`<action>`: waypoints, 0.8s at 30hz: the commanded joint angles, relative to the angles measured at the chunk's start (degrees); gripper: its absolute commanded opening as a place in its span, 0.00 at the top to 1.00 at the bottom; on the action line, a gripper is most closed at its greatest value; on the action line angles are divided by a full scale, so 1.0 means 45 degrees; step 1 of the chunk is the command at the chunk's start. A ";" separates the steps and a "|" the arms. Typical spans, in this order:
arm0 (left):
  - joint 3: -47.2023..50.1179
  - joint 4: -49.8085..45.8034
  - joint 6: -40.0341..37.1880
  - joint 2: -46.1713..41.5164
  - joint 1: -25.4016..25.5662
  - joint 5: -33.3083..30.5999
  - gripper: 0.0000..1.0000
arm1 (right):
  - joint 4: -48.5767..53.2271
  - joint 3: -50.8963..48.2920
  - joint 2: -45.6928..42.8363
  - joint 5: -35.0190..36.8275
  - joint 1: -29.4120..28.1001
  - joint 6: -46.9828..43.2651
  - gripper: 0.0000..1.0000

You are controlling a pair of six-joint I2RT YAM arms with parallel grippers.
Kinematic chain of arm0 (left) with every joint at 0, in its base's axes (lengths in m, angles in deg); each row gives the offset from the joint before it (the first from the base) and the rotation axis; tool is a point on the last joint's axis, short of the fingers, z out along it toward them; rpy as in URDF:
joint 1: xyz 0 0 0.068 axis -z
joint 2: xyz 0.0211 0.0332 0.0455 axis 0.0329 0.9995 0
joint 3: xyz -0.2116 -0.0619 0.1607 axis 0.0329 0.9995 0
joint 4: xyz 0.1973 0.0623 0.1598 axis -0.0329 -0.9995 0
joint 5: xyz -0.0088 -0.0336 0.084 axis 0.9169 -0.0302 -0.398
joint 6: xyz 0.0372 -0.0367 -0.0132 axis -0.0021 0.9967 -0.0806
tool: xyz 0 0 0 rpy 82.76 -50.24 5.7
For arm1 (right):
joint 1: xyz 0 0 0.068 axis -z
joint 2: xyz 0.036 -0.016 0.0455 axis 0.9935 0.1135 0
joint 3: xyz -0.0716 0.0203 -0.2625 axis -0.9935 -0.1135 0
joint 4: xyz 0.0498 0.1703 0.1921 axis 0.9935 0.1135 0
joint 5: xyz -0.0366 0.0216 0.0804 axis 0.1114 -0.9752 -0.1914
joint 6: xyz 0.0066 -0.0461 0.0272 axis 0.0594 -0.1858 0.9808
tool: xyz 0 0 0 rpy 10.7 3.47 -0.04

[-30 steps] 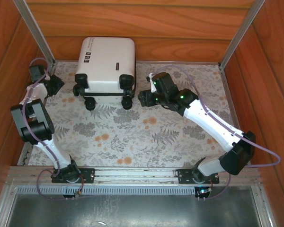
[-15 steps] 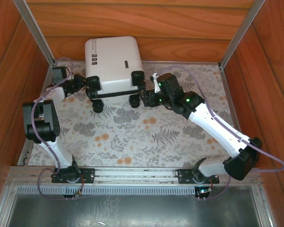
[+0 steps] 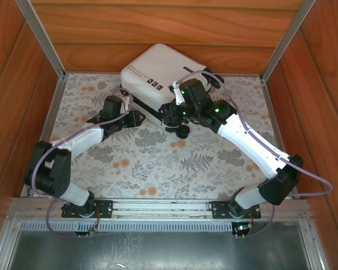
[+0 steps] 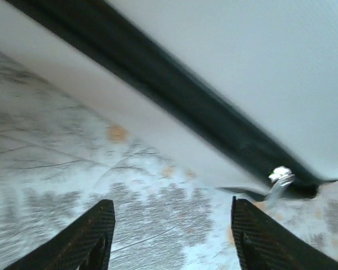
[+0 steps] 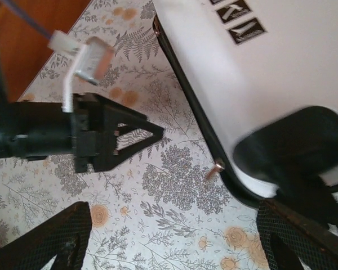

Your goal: Pack the luggage

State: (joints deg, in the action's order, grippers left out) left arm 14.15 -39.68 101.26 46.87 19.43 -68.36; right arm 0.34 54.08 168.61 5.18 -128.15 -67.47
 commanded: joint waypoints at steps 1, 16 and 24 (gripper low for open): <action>0.1046 0.0056 -0.0713 -0.1542 -0.0222 -0.1687 0.33 | 0.1345 0.0503 0.0446 0.0687 -0.0092 -0.1261 0.17; 0.3716 0.2674 -0.0963 -0.2460 0.2634 -0.2100 0.30 | 0.3112 -0.0002 0.0578 -0.0394 0.2408 -0.3920 0.10; 0.3304 0.3659 -0.1330 -0.1409 0.3237 -0.2631 0.30 | 0.3027 0.0633 0.2100 -0.0490 0.2621 -0.4390 0.10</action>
State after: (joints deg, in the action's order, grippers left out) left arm 30.73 -26.72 96.71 39.51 33.47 -78.92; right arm 13.02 55.63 175.12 4.39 -116.70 -84.80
